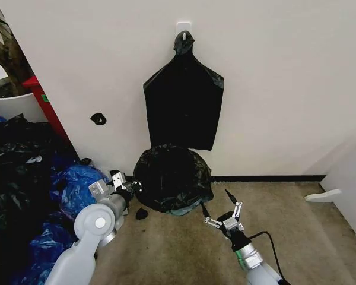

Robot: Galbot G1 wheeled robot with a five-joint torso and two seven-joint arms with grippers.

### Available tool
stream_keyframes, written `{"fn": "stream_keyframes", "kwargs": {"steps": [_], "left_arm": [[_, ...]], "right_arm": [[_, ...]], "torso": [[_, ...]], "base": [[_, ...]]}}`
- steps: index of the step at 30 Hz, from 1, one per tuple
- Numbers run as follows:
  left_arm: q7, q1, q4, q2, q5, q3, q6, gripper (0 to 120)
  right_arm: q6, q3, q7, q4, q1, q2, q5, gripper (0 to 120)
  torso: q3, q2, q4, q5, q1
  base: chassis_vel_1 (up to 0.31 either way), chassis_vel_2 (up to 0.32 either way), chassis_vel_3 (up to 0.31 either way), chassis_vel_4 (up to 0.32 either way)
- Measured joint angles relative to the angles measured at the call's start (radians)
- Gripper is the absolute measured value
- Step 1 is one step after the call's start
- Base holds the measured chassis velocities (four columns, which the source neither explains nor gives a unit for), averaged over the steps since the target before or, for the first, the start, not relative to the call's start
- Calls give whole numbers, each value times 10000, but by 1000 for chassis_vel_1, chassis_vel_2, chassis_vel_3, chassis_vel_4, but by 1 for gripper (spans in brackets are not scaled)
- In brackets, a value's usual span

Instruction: Place the garbage bag over the trash bin.

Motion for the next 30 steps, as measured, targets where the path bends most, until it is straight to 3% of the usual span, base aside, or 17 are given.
{"fn": "stream_keyframes", "kwargs": {"steps": [11, 17, 24, 30], "left_arm": [[54, 114, -27, 41, 179, 21, -114, 1], [92, 78, 42, 95, 227, 20, -257, 1], [122, 109, 63, 129, 222, 59, -288, 1], [126, 151, -68, 79, 131, 153, -260, 1]], "right_arm": [[1113, -12, -1329, 165, -136, -23, 782, 100], [1159, 194, -1402, -137, -138, -31, 559, 100], [1481, 212, -2201, -90, -65, 14, 1529, 100], [1194, 238, -1976, -823, 411, 218, 883, 100]], "torso": [[0, 0, 0, -1, 0], [0, 0, 1, -1, 0], [0, 0, 0, 0, 0], [0, 0, 1, 0, 0]], "base": [[0, 0, 0, 0], [0, 0, 0, 0], [0, 0, 0, 0], [0, 0, 0, 0]]}}
